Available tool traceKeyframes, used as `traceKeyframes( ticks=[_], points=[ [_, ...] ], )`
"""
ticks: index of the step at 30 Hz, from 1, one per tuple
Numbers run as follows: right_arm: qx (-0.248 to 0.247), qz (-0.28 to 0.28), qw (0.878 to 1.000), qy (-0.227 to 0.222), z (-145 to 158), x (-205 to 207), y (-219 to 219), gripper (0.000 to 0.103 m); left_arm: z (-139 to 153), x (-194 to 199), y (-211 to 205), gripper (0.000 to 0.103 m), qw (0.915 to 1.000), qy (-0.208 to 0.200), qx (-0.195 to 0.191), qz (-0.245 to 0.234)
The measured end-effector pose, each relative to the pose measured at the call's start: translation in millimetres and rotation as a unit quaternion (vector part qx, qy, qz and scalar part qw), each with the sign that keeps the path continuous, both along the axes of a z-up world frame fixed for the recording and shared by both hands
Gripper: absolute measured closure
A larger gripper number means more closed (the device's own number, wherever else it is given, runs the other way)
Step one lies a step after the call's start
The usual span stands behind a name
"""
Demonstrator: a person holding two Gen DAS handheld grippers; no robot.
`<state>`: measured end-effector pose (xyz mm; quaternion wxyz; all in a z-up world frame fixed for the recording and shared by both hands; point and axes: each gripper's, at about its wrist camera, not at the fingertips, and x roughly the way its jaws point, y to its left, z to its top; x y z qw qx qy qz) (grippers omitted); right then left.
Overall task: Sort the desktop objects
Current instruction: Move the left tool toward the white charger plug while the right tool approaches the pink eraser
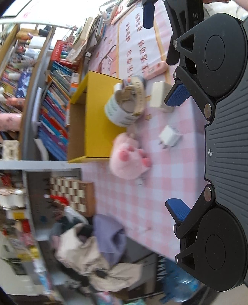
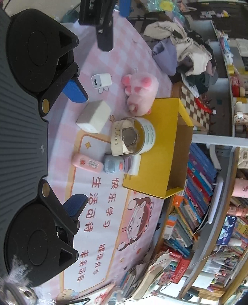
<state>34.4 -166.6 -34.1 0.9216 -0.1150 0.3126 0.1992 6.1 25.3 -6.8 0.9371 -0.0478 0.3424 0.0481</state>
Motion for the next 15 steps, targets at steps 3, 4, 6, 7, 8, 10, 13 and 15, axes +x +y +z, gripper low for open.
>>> traceKeyframes(
  ticks=[3, 4, 6, 7, 8, 10, 13, 15],
  points=[
    [0.008, -0.01, 1.0, -0.003, 1, 1, -8, 0.0, -5, 4, 1, 0.0, 0.9998, 0.009, -0.017, 0.003],
    [0.008, -0.012, 1.0, 0.001, -1, 2, -10, 0.0, -6, 6, 0, 0.0, 0.9997, 0.011, -0.02, 0.002],
    [0.007, -0.013, 1.0, 0.013, -6, 5, -13, 0.0, -9, 9, -2, 0.0, 0.9996, 0.018, -0.023, -0.005],
    [0.006, -0.015, 1.0, 0.02, -8, 7, -14, 0.0, -10, 10, -4, 0.0, 0.9995, 0.02, -0.023, -0.009],
    [0.007, -0.016, 1.0, 0.023, -9, 9, -15, 0.0, -11, 11, -5, 0.0, 0.9994, 0.023, -0.025, -0.012],
    [0.006, -0.021, 0.999, 0.025, -11, 12, -17, 0.0, -14, 14, -7, 0.0, 0.9991, 0.03, -0.027, -0.017],
    [0.011, -0.024, 0.999, 0.032, -13, 18, -20, 0.0, -18, 18, -11, 0.0, 0.9985, 0.042, -0.026, -0.024],
    [0.014, -0.024, 0.999, 0.037, -14, 22, -22, 0.0, -18, 20, -13, 0.0, 0.9985, 0.043, -0.025, -0.025]
  ],
)
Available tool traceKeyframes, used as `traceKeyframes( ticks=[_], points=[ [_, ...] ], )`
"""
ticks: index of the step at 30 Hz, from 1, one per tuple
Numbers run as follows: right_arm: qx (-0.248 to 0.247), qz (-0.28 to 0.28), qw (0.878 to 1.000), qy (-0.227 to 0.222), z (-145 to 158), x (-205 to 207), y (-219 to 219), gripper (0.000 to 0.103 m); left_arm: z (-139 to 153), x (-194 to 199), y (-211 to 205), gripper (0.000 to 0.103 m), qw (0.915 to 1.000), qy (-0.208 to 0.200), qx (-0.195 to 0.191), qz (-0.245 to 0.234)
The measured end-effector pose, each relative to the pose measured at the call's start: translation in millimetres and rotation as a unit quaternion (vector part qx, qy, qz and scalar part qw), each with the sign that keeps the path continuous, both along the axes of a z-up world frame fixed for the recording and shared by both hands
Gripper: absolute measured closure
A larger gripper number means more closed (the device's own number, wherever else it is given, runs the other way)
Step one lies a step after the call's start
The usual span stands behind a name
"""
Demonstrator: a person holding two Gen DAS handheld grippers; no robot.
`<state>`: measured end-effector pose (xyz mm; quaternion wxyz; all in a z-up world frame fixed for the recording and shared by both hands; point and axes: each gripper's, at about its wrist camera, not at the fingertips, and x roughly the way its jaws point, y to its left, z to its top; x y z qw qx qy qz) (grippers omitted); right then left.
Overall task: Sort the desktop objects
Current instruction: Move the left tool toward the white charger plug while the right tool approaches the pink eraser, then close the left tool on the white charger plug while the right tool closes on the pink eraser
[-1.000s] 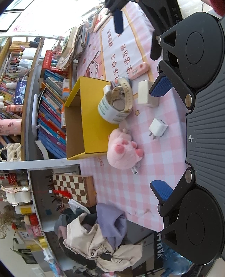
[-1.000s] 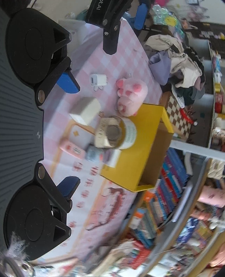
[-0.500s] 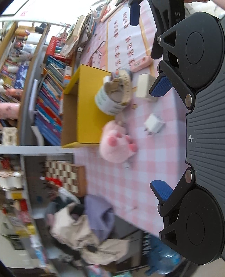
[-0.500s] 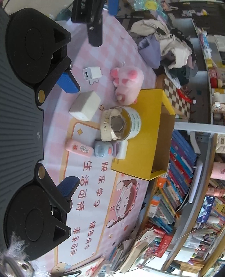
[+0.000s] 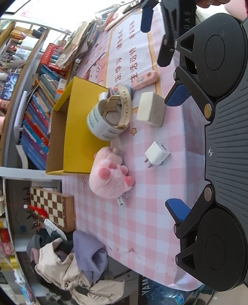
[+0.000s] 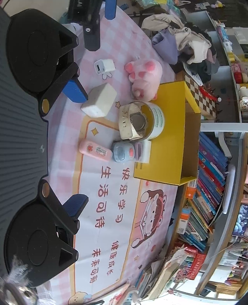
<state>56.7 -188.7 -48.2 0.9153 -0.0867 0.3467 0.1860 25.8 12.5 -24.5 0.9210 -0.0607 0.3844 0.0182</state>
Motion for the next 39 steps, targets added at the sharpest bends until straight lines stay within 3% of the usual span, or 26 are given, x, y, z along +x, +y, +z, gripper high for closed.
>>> traceKeyframes(
  ticks=[15, 18, 20, 27, 31, 39],
  points=[
    [-0.005, 0.008, 1.0, 0.023, -8, 24, -3, 0.003, -10, 20, -9, 0.001, 0.9996, 0.025, 0.011, -0.005],
    [-0.051, -0.003, 0.998, 0.032, -17, 28, 2, 0.018, -14, 25, -11, 0.001, 0.9991, 0.036, 0.021, -0.003],
    [-0.055, -0.005, 0.997, 0.046, -22, 31, 1, 0.021, -18, 28, -12, 0.008, 0.9985, 0.049, 0.027, -0.002],
    [-0.034, 0.002, 0.998, 0.054, -23, 40, -1, 0.025, -23, 32, -8, 0.015, 0.9981, 0.06, 0.012, -0.004],
    [-0.035, 0.013, 0.998, 0.059, -24, 47, 2, 0.033, -27, 38, -9, 0.034, 0.9979, 0.064, 0.001, -0.008],
    [-0.035, 0.037, 0.996, 0.075, -30, 65, 13, 0.04, -34, 54, -10, 0.034, 0.9972, 0.073, 0.019, 0.001]
  ],
)
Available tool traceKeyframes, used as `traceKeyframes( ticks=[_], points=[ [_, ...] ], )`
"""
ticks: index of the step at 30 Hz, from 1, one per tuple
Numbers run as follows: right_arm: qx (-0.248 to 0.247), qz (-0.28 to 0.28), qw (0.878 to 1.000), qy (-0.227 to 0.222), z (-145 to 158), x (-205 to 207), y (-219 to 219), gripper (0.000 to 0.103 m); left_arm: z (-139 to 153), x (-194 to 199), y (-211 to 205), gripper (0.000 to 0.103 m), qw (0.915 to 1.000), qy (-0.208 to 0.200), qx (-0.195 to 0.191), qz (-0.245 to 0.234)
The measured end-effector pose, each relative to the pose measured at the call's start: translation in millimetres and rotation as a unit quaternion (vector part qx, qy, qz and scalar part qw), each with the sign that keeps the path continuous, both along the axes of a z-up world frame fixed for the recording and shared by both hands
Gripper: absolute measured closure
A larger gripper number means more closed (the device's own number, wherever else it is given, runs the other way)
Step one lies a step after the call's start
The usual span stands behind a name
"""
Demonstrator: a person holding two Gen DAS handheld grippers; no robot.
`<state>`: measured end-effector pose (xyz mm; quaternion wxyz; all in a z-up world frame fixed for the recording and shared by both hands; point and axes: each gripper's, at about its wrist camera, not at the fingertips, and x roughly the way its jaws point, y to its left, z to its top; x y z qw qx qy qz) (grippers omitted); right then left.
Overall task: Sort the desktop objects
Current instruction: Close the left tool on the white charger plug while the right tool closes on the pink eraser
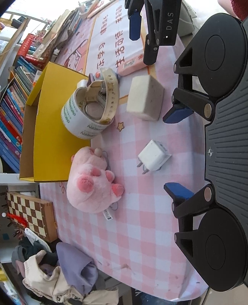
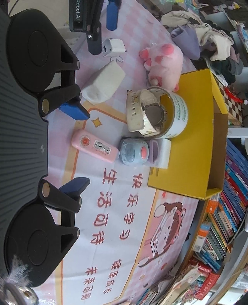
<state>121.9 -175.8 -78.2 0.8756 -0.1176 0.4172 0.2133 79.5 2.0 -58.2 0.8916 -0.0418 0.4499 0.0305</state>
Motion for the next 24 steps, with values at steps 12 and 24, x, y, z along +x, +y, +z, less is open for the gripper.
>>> traceKeyframes(
  ticks=[12, 24],
  points=[
    [-0.004, 0.009, 1.0, 0.025, -13, 25, 11, 0.048, -9, 19, 2, 0.052, 0.9998, 0.008, 0.016, 0.01],
    [0.017, -0.019, 0.999, 0.029, -11, 30, -5, 0.08, -7, 21, 11, 0.067, 0.9997, 0.003, 0.002, 0.025]
  ],
)
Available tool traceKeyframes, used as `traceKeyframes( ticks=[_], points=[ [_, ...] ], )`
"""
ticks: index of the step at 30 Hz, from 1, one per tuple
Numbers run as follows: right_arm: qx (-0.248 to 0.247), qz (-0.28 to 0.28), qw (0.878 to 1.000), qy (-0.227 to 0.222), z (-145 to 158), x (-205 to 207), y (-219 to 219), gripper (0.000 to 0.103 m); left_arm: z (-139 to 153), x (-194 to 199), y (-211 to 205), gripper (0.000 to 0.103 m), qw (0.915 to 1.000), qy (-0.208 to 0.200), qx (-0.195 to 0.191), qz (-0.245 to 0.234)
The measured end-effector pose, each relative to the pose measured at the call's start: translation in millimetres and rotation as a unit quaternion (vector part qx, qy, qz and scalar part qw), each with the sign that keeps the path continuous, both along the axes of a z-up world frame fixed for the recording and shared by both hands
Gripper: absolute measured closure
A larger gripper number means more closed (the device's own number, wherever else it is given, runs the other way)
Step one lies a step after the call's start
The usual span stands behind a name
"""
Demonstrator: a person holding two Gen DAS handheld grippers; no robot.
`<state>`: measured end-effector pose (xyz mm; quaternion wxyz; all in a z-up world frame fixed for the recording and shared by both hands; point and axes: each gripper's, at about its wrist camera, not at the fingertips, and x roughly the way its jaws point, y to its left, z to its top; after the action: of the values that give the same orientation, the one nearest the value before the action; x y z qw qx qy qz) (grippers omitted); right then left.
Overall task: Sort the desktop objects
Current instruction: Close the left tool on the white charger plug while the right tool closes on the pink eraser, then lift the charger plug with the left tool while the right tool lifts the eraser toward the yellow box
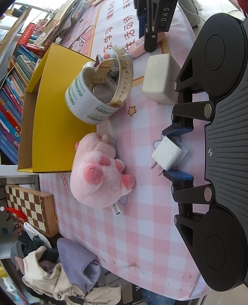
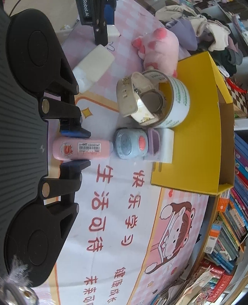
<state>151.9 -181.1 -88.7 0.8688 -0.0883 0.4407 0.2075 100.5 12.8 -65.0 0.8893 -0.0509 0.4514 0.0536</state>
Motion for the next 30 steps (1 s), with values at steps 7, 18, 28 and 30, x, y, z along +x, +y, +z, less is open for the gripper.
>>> traceKeyframes(
  ticks=[7, 18, 28, 30],
  points=[
    [0.009, -0.011, 1.0, 0.0, 6, -5, -9, 0.08, 6, -4, 3, 0.067, 0.9999, -0.013, -0.009, 0.003],
    [0.017, -0.026, 0.999, -0.015, 21, -15, -15, 0.08, 23, -16, 10, 0.067, 0.9989, -0.043, -0.015, 0.013],
    [0.03, -0.029, 0.997, -0.06, 50, -28, -13, 0.08, 49, -29, 15, 0.067, 0.9956, -0.093, -0.007, 0.003],
    [0.032, -0.03, 0.997, -0.071, 57, -29, -12, 0.08, 54, -30, 16, 0.067, 0.9946, -0.104, -0.003, 0.001]
  ],
)
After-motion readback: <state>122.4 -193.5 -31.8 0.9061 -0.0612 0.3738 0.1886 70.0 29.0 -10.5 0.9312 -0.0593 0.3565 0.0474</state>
